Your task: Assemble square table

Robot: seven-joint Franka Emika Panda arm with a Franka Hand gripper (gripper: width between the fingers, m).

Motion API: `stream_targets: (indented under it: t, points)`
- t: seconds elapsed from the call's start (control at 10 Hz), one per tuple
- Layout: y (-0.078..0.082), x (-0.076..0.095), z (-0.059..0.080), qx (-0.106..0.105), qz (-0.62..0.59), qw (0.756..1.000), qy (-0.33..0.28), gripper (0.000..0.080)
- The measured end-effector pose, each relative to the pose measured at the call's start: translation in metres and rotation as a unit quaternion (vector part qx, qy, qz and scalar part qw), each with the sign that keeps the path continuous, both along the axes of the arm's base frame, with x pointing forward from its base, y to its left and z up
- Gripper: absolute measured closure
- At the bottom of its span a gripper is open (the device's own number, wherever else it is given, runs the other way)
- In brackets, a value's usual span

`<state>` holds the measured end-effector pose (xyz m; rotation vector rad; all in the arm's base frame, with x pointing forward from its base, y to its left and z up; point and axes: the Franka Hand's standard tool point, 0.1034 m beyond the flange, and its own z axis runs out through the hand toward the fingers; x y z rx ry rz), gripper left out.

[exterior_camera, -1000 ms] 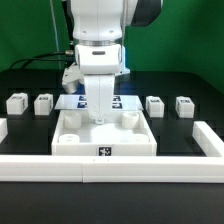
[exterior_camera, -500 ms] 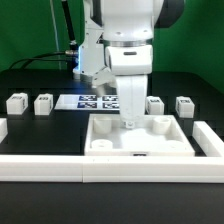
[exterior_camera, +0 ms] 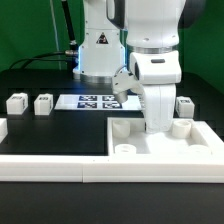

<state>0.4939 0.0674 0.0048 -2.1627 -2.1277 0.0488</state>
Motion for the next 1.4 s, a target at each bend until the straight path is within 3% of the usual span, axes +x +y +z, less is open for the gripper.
stream_targets:
  t: [0.1,0.2,0.3,0.4,0.5,0.6,0.9,1.4]
  points:
    - [-0.0003,-0.0002,0.0,0.0,0.0,1.0,-0.001,0.0645]
    - [-0.0006,0.0004,0.0007,0.0,-0.001,1.0,-0.001,0.0645]
    - [-0.0008,0.001,0.0014,0.0,-0.001,1.0,-0.002,0.0463]
    - [-0.0009,0.0015,0.002,0.0,-0.001,1.0,-0.003,0.0463]
    - [-0.001,0.0022,0.0027,0.0,-0.001,1.0,-0.004,0.0287]
    - [-0.0011,0.0025,0.003,0.0,-0.001,1.0,-0.005,0.0193]
    - [-0.0012,0.0028,0.0032,0.0,-0.001,1.0,-0.005,0.0151]
    - [-0.0011,0.0029,0.0033,0.0,-0.005,1.0,-0.005,0.0151]
